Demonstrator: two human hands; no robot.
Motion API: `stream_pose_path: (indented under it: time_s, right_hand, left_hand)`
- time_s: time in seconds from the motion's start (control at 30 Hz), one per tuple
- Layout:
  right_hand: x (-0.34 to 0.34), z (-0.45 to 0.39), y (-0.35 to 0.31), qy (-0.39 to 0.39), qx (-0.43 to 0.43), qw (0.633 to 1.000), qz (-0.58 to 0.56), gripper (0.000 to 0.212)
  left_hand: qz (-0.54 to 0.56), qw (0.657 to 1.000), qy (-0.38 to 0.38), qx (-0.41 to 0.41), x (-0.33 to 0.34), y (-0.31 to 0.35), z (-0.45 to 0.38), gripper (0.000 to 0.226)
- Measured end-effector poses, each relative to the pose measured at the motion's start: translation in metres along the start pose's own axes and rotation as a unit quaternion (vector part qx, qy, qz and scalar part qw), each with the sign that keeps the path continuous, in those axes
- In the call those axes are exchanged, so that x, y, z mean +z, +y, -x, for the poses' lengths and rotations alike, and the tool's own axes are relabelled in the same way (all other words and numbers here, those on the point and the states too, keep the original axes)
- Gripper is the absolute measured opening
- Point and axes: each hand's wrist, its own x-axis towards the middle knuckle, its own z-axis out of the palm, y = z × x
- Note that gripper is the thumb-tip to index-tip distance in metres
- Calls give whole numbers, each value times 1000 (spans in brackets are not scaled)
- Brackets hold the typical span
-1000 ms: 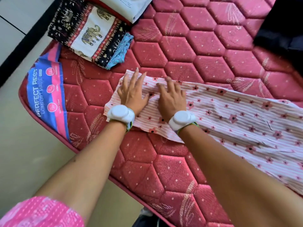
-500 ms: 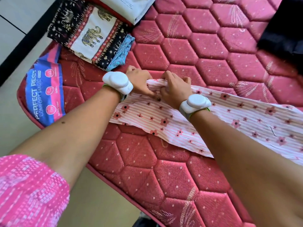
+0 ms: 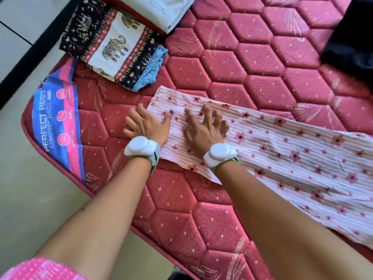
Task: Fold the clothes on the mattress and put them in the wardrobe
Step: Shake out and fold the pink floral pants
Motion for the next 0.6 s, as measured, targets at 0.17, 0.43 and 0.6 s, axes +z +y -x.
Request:
stream_pose_path:
  time_s: [0.17, 0.43, 0.6]
  right_hand:
    - [-3, 8, 16, 71, -52, 993, -84, 55]
    - [-23, 42, 63, 147, -11, 965, -216, 34]
    - [-48, 63, 112, 50, 175, 842, -508, 19]
  left_hand:
    - [0, 999, -4, 37, -8, -13, -3, 72]
    - [274, 937, -197, -90, -13, 1, -13, 48]
    - [438, 799, -396, -111, -33, 72, 23, 30]
